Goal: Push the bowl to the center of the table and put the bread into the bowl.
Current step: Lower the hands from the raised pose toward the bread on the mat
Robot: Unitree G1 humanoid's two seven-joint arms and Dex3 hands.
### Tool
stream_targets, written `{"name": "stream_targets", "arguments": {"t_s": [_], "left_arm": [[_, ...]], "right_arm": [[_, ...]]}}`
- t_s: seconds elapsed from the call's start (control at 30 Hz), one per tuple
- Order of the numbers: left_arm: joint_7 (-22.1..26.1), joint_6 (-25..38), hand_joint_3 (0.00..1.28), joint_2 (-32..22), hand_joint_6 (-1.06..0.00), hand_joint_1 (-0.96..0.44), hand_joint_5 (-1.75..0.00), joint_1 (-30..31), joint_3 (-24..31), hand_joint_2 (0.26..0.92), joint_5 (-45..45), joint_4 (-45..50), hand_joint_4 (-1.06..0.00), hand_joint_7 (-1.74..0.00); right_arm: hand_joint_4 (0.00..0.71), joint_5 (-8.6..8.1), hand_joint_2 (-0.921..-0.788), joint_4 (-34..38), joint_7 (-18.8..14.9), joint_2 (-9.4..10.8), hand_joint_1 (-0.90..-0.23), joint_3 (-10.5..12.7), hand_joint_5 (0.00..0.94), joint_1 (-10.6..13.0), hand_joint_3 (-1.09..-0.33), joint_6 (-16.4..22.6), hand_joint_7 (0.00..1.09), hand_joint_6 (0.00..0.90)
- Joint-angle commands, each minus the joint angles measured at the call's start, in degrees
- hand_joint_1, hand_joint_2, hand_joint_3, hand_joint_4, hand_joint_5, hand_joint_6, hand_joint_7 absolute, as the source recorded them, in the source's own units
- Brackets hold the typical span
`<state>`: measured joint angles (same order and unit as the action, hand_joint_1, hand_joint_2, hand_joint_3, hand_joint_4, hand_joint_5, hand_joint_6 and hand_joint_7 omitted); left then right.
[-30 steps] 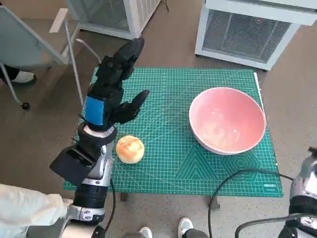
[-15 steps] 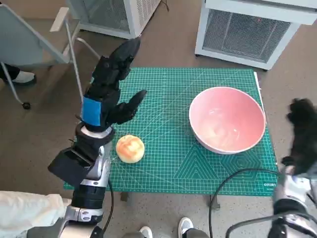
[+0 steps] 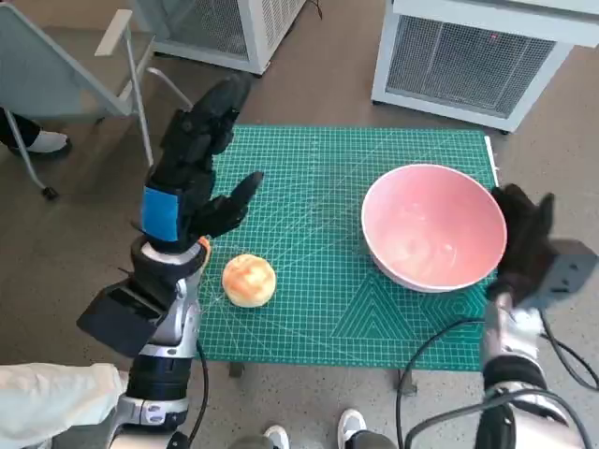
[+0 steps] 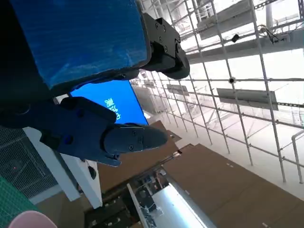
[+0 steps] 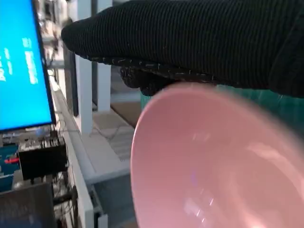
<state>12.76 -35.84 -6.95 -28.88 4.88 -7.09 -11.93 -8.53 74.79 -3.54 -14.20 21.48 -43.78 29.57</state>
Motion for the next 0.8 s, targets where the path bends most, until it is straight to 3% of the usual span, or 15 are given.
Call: {"name": "stream_targets", "arguments": {"t_s": [0.03, 0.47, 0.8], "left_arm": [[-0.4, 0.4, 0.36, -0.8, -0.28, -0.48, 0.00, 1.6, 0.6, 0.921, 0.0, 1.6, -0.39, -0.36], [-1.6, -0.6, 0.35, -2.0, -0.34, -0.48, 0.00, 4.4, 2.2, 0.921, 0.9, 3.3, -0.38, -0.22], [-3.6, -1.5, 0.35, -2.7, -0.36, -0.52, 0.00, 6.5, 3.5, 0.921, 2.3, 4.5, -0.38, -0.19]], "right_arm": [[0.199, 0.99, -0.921, 1.1, -0.1, 2.2, -0.493, -0.9, 0.018, -1.3, -0.868, -2.2, 0.17, 0.229], [0.189, 2.43, -0.921, 1.6, 0.0, 5.5, -0.465, -2.2, 0.005, -5.7, -0.884, -4.4, 0.16, 0.220], [0.193, 2.17, -0.921, 2.1, 0.6, 8.1, -0.476, -1.7, 0.005, -9.3, -0.876, -7.6, 0.15, 0.216]]}}
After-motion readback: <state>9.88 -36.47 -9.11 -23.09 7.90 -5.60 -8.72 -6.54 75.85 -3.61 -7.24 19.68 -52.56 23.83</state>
